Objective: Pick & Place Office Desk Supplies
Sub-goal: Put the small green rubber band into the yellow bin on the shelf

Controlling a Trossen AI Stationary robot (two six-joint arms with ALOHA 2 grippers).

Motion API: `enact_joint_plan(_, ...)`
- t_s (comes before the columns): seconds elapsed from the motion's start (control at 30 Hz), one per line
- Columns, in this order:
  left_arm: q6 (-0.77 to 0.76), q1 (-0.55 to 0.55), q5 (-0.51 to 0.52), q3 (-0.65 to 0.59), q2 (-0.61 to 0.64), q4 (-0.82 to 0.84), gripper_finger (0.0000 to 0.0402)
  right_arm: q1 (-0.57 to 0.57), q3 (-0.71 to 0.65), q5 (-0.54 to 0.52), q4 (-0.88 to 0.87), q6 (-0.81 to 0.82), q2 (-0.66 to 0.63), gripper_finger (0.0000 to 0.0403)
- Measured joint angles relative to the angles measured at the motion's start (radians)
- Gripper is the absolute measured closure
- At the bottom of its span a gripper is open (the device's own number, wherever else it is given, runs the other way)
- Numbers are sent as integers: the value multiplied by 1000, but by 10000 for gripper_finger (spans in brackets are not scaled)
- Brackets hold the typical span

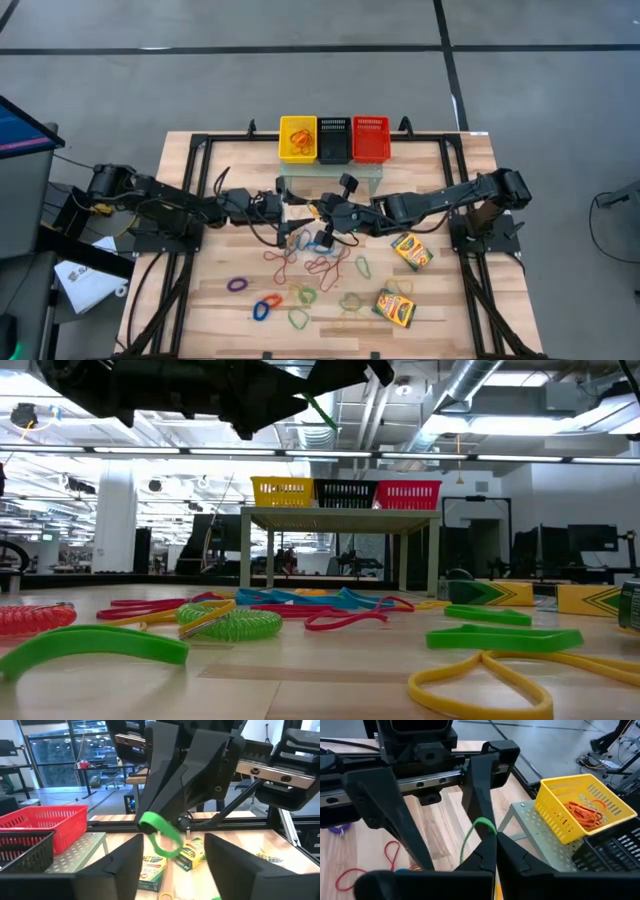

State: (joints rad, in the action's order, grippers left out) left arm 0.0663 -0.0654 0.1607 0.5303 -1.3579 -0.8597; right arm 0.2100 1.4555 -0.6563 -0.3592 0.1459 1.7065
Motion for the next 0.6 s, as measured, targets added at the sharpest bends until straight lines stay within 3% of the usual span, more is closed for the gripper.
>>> enact_joint_plan(0.33, -4, 17, 33, 0, 0, 5, 389, 2, 0, 0, 0, 0, 0, 403)
enact_joint_plan(0.5, -4, 22, 33, 0, 1, 33, 398, 13, 0, -9, 0, -27, 0, 399)
enact_joint_plan(0.6, -4, 21, 33, 0, 16, 93, 399, 23, 0, -10, 0, -82, 0, 374)
